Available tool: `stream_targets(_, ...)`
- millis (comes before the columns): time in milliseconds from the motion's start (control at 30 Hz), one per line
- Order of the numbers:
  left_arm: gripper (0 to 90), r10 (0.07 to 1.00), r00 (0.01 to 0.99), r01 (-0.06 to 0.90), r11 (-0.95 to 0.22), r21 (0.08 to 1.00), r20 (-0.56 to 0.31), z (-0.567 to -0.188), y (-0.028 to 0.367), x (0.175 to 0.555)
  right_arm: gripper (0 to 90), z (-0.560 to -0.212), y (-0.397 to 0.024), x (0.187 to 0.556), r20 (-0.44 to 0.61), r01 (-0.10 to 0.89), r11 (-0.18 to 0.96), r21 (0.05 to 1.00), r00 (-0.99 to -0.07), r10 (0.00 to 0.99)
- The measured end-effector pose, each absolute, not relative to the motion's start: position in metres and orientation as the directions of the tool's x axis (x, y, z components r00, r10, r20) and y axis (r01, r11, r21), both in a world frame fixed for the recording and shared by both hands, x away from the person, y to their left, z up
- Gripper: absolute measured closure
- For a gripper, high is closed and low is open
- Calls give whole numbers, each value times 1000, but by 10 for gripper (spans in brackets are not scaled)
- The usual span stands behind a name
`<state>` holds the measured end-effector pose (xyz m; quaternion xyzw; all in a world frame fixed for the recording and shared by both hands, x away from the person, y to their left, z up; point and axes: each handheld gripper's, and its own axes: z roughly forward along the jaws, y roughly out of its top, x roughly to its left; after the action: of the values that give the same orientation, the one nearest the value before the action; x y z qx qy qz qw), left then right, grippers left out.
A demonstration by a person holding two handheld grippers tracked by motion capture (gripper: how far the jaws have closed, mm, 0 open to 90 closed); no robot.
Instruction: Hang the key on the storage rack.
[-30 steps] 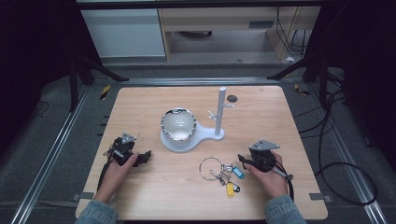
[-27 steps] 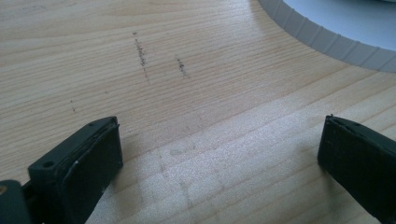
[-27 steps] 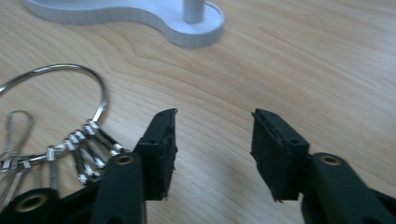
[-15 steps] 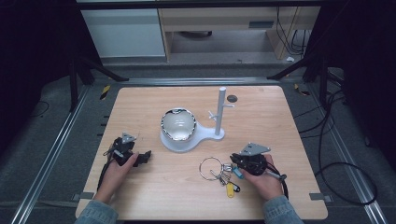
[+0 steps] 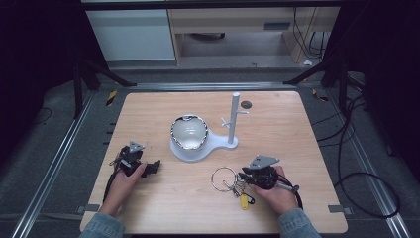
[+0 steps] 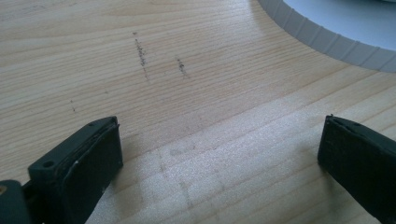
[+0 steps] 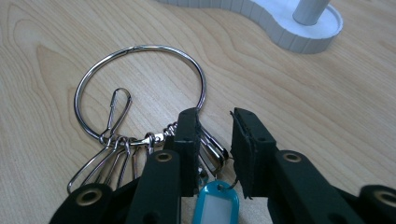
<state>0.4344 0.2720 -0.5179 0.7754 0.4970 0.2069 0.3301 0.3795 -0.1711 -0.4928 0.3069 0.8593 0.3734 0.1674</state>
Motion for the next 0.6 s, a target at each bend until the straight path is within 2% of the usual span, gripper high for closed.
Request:
stream_targets(167,0,907,420,634,-288,718,-7,-518,272,434,688,-497,-170,381,-57,416,552,723,-760,648)
stream_targets(367,0,907,420,634,-288,718,-7,-518,272,434,834,-498,-170,381,-61,423,570,704,-765,642)
stream_targets(600,0,907,420,634,-288,718,-7,-518,272,434,850,-497,-183,388,-82,459,540,705,-704,705)
